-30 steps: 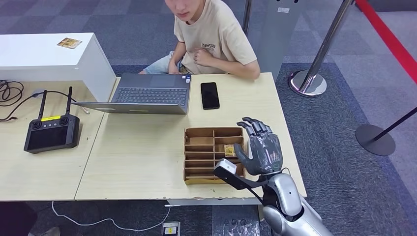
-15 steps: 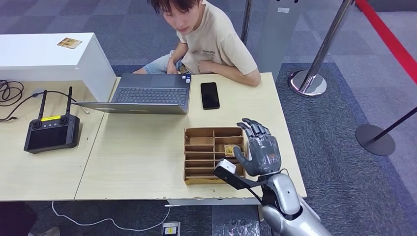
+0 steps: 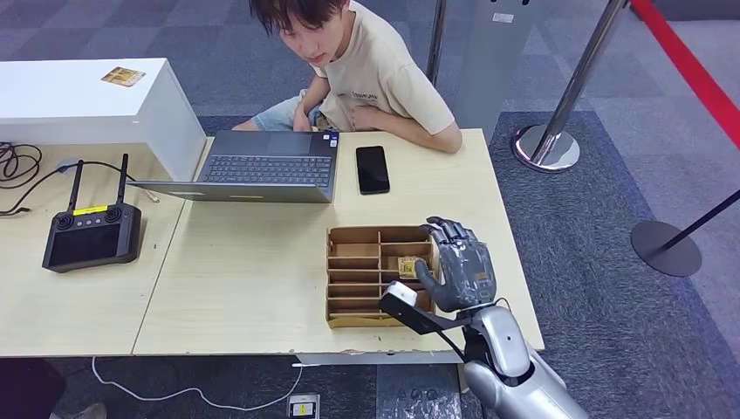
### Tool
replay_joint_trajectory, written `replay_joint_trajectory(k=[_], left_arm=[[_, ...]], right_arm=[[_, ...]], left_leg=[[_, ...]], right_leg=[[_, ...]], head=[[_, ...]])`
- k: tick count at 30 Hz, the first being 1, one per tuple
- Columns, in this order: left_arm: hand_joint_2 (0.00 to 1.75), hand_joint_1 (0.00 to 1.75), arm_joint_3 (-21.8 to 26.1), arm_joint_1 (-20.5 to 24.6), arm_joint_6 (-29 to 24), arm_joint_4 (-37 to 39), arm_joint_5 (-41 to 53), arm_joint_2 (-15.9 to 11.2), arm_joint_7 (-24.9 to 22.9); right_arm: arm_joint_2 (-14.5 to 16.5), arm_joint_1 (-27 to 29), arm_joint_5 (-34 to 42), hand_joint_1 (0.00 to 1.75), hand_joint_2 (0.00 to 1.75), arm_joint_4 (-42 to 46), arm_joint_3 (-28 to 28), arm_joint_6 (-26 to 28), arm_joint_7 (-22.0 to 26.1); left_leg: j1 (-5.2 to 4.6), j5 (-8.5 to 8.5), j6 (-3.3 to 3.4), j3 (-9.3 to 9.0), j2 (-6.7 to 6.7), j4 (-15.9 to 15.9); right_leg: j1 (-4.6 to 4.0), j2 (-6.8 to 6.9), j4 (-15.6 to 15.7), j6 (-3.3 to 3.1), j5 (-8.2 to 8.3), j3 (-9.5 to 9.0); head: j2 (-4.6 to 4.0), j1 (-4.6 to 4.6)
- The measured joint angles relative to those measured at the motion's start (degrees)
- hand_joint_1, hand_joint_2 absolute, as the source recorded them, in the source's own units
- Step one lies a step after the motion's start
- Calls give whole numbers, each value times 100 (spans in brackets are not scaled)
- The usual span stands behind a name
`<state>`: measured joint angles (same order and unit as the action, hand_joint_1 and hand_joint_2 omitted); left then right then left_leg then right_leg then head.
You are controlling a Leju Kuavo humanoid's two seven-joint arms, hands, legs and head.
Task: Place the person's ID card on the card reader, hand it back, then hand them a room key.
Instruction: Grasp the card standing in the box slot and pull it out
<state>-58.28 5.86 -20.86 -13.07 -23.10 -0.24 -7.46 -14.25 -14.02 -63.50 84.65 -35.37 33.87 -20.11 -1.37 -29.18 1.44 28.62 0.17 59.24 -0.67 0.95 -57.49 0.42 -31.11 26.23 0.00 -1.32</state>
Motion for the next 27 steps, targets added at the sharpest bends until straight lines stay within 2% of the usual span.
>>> replay_joint_trajectory(k=[9,12,27], left_arm=[[175,0,-1,1,42,0,-27,0,29],[175,0,-1,1,47,0,-31,-1,29],[175,0,-1,1,47,0,-67,0,38]], right_arm=[[28,-46,44,88,175,-237,-50,-8,19],[37,-49,49,81,175,-300,-68,-15,22],[50,-43,123,79,175,-484,-140,14,22]], left_leg=[[0,0,0,1,0,0],[0,0,0,1,0,0],[0,0,0,0,0,0]], right_leg=[[0,0,0,0,0,1],[0,0,0,0,0,1],[0,0,0,0,0,1]], head=[[0,0],[0,1],[0,1]])
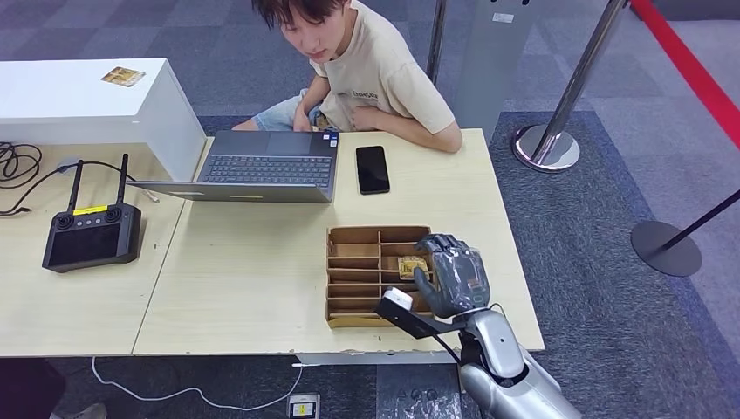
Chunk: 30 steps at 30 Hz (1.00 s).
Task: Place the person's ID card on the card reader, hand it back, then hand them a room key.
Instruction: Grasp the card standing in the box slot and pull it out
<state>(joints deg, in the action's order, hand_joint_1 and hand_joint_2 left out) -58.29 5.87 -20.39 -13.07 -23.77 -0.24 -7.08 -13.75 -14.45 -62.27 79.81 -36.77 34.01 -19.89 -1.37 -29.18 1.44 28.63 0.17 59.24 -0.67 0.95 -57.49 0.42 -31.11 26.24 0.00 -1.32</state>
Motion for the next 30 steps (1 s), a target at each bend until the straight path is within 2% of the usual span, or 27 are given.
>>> replay_joint_trajectory(k=[2,7,14,19,25,30], left_arm=[[175,0,0,0,0,0,1,0,0],[175,0,0,0,0,0,3,0,-1],[175,0,-2,0,-1,0,19,0,-8],[175,0,-4,0,-2,0,47,0,-11],[175,0,-4,0,-4,0,51,0,-26],[175,0,-4,0,-4,0,48,0,-33]], right_arm=[[1,9,3,80,175,-15,-1,11,0],[8,19,21,99,175,-58,-2,47,0],[24,36,32,90,175,-106,-1,80,0],[26,37,55,73,175,-106,1,96,0],[32,38,81,74,175,-115,1,130,0],[39,43,89,81,175,-130,2,173,0]], left_leg=[[0,0,0,0,0,0],[0,0,0,0,0,0],[0,0,0,0,0,0],[0,0,0,-1,0,0],[0,0,0,-1,-1,0],[0,0,0,-1,-1,0]], right_leg=[[0,0,0,0,0,0],[0,0,0,0,0,0],[0,0,0,0,0,0],[0,0,0,0,0,0],[0,0,0,0,0,0],[0,0,0,0,0,0]], head=[[0,-1],[0,-1],[0,-1],[0,0],[0,-1],[0,-1]])
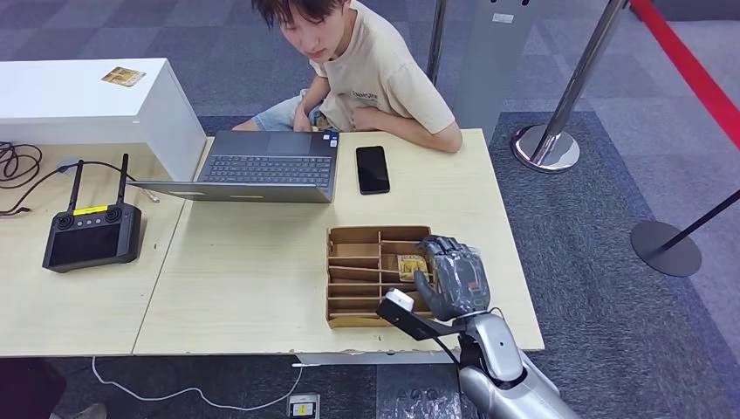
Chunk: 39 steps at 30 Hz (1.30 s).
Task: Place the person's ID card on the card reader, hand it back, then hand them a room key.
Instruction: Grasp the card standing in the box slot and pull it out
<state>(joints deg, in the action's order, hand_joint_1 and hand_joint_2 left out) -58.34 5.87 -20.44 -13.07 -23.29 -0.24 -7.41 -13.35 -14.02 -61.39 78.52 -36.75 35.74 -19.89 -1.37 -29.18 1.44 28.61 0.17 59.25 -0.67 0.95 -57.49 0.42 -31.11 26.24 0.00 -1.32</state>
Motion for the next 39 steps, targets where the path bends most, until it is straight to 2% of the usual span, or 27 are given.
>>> replay_joint_trajectory(k=[11,24,39], left_arm=[[175,0,-10,-1,-14,0,-56,-2,-11],[175,0,-21,-2,-24,0,-95,-4,-49],[175,0,-39,0,-63,0,-161,-4,-57]], right_arm=[[-41,33,-112,80,175,22,67,63,-130],[-350,208,-198,80,175,452,521,107,-417],[-429,448,-186,88,175,510,720,209,-357]], left_leg=[[0,0,0,0,0,0],[-1,-1,0,1,0,1],[0,-1,0,2,0,0]], right_leg=[[0,0,0,0,0,1],[1,0,1,0,0,2],[1,0,1,0,-1,3]], head=[[0,0],[0,1],[0,1]])
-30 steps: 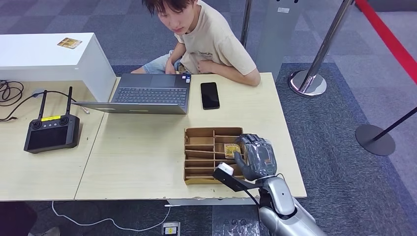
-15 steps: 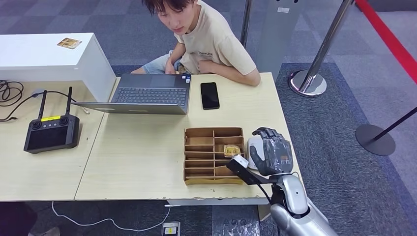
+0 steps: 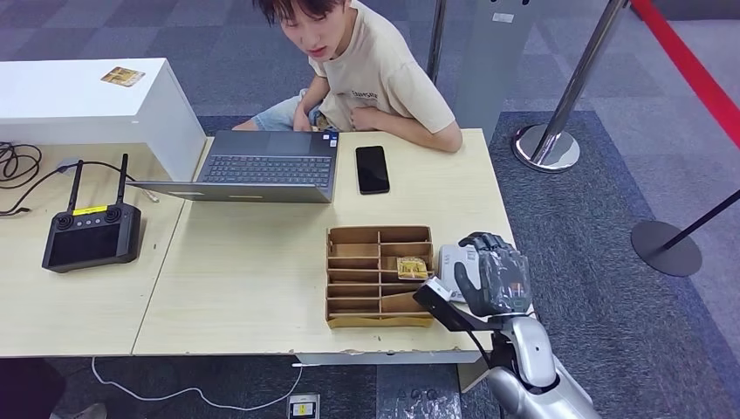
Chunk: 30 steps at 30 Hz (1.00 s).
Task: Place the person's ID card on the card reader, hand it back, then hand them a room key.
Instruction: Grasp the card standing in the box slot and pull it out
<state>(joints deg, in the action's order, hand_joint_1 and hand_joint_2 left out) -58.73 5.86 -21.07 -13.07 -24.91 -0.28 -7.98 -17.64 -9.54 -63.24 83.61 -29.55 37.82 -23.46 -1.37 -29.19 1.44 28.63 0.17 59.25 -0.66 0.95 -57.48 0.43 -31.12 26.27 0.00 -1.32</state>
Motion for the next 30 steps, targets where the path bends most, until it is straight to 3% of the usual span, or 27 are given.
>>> replay_joint_trajectory(k=[8,22,30], left_arm=[[175,0,2,0,-4,0,-38,1,15],[175,0,2,0,-28,0,-95,2,50],[175,0,2,0,-32,0,-104,2,50]], right_arm=[[2,117,-23,104,175,-3,0,60,22],[48,219,-23,84,175,-4,0,106,33],[102,235,-4,86,175,-11,-10,145,95]], left_leg=[[0,0,0,0,0,0],[0,0,0,0,0,0],[0,0,0,1,0,0]], right_leg=[[0,0,0,0,0,0],[0,0,0,0,0,0],[0,0,0,0,-1,0]], head=[[0,-1],[0,-1],[0,0]])
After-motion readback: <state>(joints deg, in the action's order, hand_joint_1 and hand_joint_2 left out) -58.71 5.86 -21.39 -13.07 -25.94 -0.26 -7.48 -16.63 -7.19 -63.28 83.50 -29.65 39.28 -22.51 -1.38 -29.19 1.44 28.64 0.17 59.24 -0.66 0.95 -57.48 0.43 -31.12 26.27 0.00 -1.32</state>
